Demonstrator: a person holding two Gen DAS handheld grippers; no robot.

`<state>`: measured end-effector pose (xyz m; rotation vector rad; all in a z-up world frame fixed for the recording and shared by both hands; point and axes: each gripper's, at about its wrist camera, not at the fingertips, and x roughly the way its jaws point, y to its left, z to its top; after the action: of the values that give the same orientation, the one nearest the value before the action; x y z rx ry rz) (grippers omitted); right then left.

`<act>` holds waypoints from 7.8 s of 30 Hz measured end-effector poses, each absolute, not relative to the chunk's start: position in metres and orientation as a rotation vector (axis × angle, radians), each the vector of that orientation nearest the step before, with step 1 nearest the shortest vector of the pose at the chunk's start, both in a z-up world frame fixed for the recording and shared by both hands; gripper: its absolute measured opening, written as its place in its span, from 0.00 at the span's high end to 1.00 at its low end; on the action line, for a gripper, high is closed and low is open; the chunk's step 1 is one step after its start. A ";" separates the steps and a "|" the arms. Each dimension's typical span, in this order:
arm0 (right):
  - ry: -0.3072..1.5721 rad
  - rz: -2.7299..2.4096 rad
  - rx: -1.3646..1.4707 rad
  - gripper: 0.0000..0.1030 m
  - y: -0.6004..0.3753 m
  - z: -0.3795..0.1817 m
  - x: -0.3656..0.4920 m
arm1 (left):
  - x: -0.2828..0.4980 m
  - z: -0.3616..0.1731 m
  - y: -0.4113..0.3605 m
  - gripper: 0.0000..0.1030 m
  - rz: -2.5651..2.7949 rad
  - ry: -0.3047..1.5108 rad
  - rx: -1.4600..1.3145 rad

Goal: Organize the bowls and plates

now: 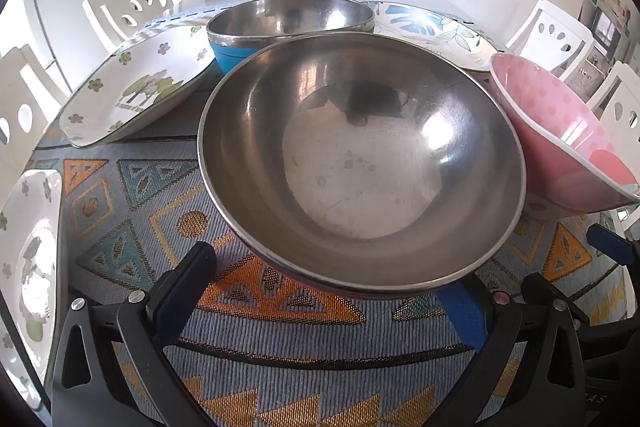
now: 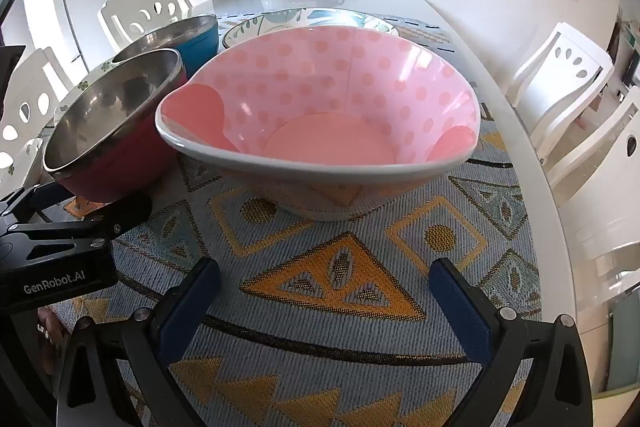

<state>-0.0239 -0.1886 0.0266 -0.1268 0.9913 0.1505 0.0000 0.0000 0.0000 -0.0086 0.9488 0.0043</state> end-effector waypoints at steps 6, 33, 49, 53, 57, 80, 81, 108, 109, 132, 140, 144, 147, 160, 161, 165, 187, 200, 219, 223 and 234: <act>0.992 0.151 -0.126 0.00 -0.189 0.027 -0.024 | 0.000 0.000 -0.001 0.00 0.005 0.949 -0.006; 0.396 0.430 -0.947 0.00 -0.088 0.148 -0.131 | -0.062 0.159 0.060 0.02 -0.046 0.872 -0.134; 0.648 0.405 -0.345 0.01 -0.149 0.203 -0.089 | -0.078 0.235 0.059 0.01 -0.157 0.837 -0.205; 0.445 0.501 -0.081 0.00 -0.166 0.291 -0.094 | -0.089 0.262 0.054 0.01 -0.076 0.732 -0.181; 0.322 0.455 -0.047 0.00 -0.157 0.343 -0.104 | -0.089 0.254 0.042 0.01 0.032 0.772 -0.086; 0.724 0.300 0.354 0.00 -0.201 0.267 -0.061 | -0.073 0.205 0.027 0.01 0.050 0.934 -0.048; 0.727 0.298 0.347 0.00 -0.202 0.266 -0.063 | -0.072 0.206 0.028 0.01 0.050 0.933 -0.051; 0.864 0.239 0.408 0.00 -0.189 0.240 -0.074 | -0.071 0.202 0.044 0.01 0.014 0.974 -0.028; 0.870 0.233 0.413 0.00 -0.189 0.239 -0.073 | -0.072 0.202 0.046 0.01 0.016 0.971 -0.025; 0.907 0.288 0.367 0.00 -0.151 0.230 -0.060 | -0.067 0.196 0.082 0.01 0.043 0.976 -0.108; 0.920 0.296 0.379 0.00 -0.153 0.229 -0.055 | -0.066 0.195 0.082 0.01 0.046 0.986 -0.111; 0.924 0.297 0.390 0.00 -0.155 0.226 -0.056 | -0.066 0.194 0.080 0.01 0.045 0.992 -0.104; 0.930 0.296 0.402 0.00 -0.157 0.224 -0.055 | -0.066 0.193 0.079 0.01 0.047 0.993 -0.100; 0.948 0.288 0.435 0.00 -0.163 0.217 -0.055 | -0.064 0.186 0.078 0.01 0.056 1.028 -0.102; 0.953 0.288 0.438 0.00 -0.163 0.216 -0.054 | -0.064 0.186 0.078 0.01 0.057 1.029 -0.103; 0.964 0.290 0.448 0.00 -0.164 0.213 -0.054 | -0.064 0.186 0.078 0.01 0.059 1.036 -0.103; 0.985 0.287 0.475 0.00 -0.169 0.207 -0.052 | -0.062 0.183 0.076 0.01 0.058 1.054 -0.098; 0.987 0.286 0.475 0.00 -0.167 0.207 -0.053 | -0.063 0.183 0.076 0.01 0.060 1.048 -0.091; 0.997 0.360 0.415 0.00 -0.150 0.210 -0.052 | -0.063 0.181 0.092 0.01 0.133 1.036 -0.094; 1.012 0.430 0.378 0.00 -0.135 0.209 -0.049 | -0.068 0.180 0.121 0.01 0.247 1.009 -0.094; 1.013 0.679 0.303 0.00 -0.089 0.196 -0.033 | -0.106 0.140 0.226 0.01 0.501 1.032 -0.374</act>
<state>-0.0326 -0.0893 0.1963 0.3032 1.0133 0.6787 -0.1055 0.2263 0.1400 -0.3742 1.0325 0.5007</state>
